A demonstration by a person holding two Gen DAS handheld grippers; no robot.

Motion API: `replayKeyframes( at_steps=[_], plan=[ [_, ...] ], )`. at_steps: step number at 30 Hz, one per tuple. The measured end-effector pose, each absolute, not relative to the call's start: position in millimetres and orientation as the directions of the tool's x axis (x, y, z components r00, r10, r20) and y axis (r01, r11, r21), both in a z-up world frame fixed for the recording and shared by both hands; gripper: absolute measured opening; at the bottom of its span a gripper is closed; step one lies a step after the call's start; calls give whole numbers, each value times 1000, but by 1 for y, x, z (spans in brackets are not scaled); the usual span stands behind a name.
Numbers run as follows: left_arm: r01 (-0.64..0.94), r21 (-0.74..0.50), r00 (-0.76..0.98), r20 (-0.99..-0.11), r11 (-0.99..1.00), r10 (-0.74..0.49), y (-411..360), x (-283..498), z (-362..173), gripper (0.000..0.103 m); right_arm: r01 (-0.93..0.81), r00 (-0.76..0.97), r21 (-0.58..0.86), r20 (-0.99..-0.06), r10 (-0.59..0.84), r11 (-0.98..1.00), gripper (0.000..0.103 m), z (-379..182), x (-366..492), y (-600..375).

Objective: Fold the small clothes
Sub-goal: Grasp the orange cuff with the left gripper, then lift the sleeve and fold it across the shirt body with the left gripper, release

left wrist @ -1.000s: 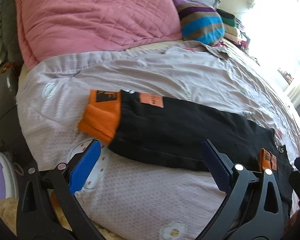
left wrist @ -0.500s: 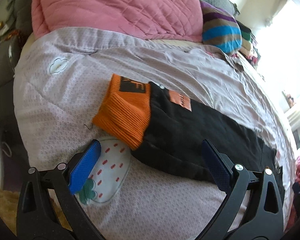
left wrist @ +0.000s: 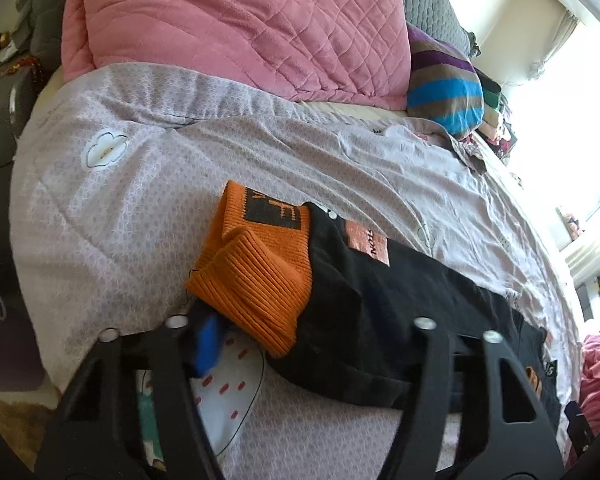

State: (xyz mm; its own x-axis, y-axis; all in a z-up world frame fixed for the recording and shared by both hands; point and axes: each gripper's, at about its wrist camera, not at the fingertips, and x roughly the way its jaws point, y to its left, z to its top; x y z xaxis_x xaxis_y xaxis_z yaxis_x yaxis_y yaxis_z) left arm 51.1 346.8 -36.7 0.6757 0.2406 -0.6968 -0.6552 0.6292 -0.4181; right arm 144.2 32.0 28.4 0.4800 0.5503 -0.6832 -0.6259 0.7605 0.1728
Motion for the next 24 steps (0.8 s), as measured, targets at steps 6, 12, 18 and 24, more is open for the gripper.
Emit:
replayKeyframes(
  at_steps=[6, 12, 18, 24],
  plan=[
    [-622, -452, 710, -670, 640, 216, 347, 49, -36, 12, -614, 478, 181, -690, 544, 768, 96, 26, 145, 26],
    [-571, -452, 759, -609, 685, 232, 330, 40, -12, 7, -601, 485, 187, -687, 540, 777, 96, 24, 145, 13],
    [-497, -458, 812, -546, 737, 208, 303, 38, 14, 6, -573, 491, 205, -689, 533, 794, 96, 24, 149, -6],
    [-424, -455, 849, -501, 783, 169, 274, 41, 34, 6, -544, 515, 206, -684, 517, 813, 96, 26, 150, -28]
  ],
)
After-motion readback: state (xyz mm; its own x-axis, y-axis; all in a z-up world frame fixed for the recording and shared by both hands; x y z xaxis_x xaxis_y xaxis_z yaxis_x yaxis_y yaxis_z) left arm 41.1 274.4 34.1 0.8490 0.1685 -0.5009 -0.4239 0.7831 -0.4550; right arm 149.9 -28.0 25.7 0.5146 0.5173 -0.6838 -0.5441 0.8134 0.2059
